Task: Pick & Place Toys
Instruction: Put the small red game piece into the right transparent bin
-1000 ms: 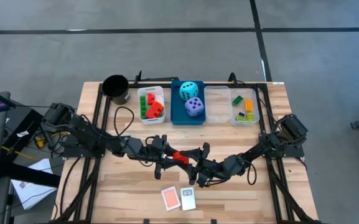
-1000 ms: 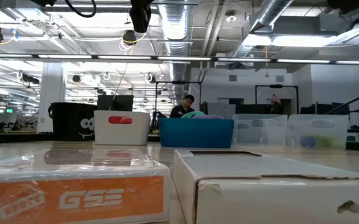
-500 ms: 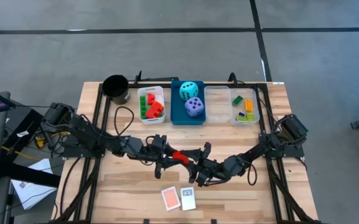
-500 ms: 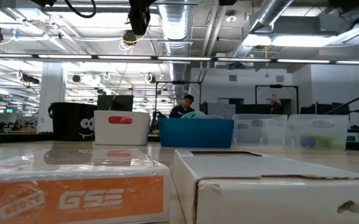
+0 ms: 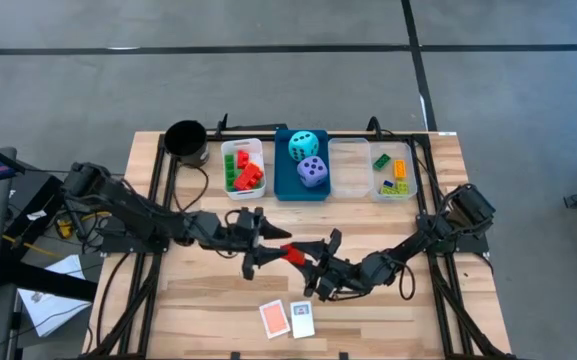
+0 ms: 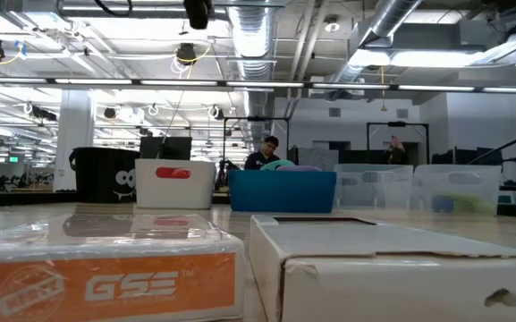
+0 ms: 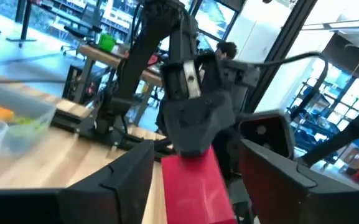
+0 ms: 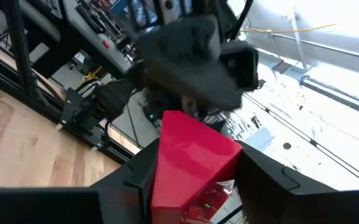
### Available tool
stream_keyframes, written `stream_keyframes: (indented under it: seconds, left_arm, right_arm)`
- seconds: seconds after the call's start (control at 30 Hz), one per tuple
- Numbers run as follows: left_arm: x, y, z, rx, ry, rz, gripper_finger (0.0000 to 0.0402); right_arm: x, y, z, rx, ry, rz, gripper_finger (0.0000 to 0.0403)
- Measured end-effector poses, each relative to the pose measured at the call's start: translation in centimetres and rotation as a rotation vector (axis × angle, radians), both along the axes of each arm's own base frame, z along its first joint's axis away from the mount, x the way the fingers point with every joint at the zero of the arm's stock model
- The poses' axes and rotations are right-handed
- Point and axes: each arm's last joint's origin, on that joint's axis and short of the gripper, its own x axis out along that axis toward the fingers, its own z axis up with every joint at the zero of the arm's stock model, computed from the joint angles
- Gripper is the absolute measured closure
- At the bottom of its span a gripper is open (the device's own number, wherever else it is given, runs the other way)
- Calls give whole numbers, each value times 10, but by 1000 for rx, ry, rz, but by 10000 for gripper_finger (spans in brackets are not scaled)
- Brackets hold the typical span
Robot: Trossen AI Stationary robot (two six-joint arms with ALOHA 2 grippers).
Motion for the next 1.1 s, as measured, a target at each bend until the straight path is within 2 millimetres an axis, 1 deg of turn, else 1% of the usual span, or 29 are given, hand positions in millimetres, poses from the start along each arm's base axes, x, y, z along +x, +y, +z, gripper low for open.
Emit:
stream_keyframes:
  seconds: [0.2,0.3,0.4,0.57,0.67,0.73,0.83,0.93,1.03,1.1]
  left_arm:
    - [-25,8,20,61,78,10,154]
    - [-37,11,25,65,123,26,150]
    - [-44,12,27,59,147,37,149]
    - [-45,11,24,73,184,39,155]
    - [-44,11,18,91,234,41,158]
    - [-44,11,15,98,257,41,160]
    - [-45,12,11,115,300,43,160]
    - [-46,12,9,126,326,45,158]
    - [-47,12,7,138,346,46,159]
    - [-47,12,6,139,348,48,160]
  right_arm:
    - [0,-1,0,3,9,-42,243]
    - [-1,-4,-1,1,26,-114,243]
    - [0,-10,-1,1,49,-209,243]
    - [4,-28,-2,47,71,-406,235]
    - [4,-46,2,82,96,-584,238]
    - [1,-58,4,90,105,-647,243]
    - [-10,-75,11,124,78,-689,244]
    - [-28,-94,18,181,33,-740,239]
    - [-52,-114,21,252,-28,-801,234]
    - [-72,-126,20,303,-71,-851,236]
